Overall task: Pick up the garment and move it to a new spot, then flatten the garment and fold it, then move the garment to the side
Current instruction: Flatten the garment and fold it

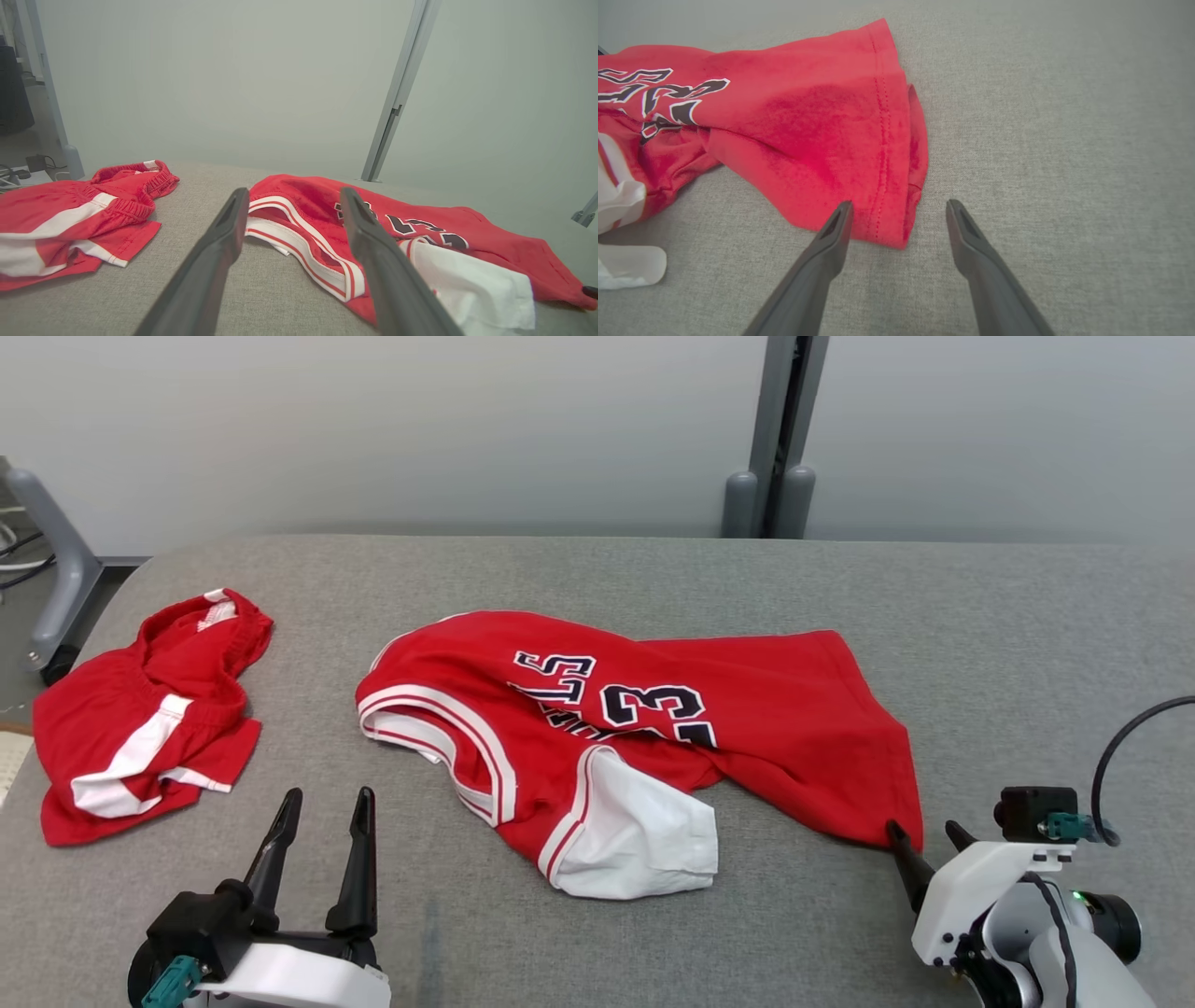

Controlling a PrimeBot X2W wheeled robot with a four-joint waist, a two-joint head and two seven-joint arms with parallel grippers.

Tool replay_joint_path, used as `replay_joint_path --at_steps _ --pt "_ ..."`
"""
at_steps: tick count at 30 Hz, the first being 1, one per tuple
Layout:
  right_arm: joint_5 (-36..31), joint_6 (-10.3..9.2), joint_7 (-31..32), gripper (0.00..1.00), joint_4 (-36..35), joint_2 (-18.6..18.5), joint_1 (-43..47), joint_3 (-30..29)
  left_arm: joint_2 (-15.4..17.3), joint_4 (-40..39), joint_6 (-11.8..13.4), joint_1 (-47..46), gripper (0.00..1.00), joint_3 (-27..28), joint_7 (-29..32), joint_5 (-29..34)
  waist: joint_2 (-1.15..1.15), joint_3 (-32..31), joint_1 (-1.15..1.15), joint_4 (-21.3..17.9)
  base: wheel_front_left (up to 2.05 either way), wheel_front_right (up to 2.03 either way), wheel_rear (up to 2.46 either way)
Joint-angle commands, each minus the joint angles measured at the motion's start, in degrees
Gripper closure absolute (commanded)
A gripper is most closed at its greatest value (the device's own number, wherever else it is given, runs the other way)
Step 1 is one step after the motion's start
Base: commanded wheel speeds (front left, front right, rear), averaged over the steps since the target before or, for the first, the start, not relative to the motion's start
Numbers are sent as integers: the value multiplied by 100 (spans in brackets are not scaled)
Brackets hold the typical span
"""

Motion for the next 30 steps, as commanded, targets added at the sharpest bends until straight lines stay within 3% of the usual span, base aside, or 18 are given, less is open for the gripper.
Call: replay_joint_path --at_steps 1,9,10,11,12,13,20,30 --pt "30 13 45 0 71 3 -100 -14 26 20 -22 -102 0 39 -5 50 0 20 0 71 0 0 0" --pt "176 13 -12 0 268 49 -129 146 -5 126 -95 -138 0 84 -5 88 0 8 0 210 0 0 0" --pt "191 13 -16 15 269 48 -128 183 -8 143 -104 -148 0 92 -5 90 0 5 0 219 0 0 0" --pt "209 13 -26 58 274 33 -127 202 -8 158 -104 -157 0 98 -5 91 0 0 0 226 0 0 0" --pt "227 13 -36 84 276 17 -128 226 -10 171 -110 -162 0 107 -5 92 0 -3 0 232 0 0 0" --pt "255 13 -71 100 265 8 -131 265 -13 186 -113 -166 0 112 -5 93 0 -6 0 237 0 0 0" --pt "586 13 -266 100 -60 39 -201 611 -22 259 -147 -198 0 129 -5 112 0 6 0 289 0 0 0" --pt "1207 13 -213 100 -807 -344 -730 1079 -32 285 -167 -333 0 45 -5 73 0 261 0 477 0 0 0"
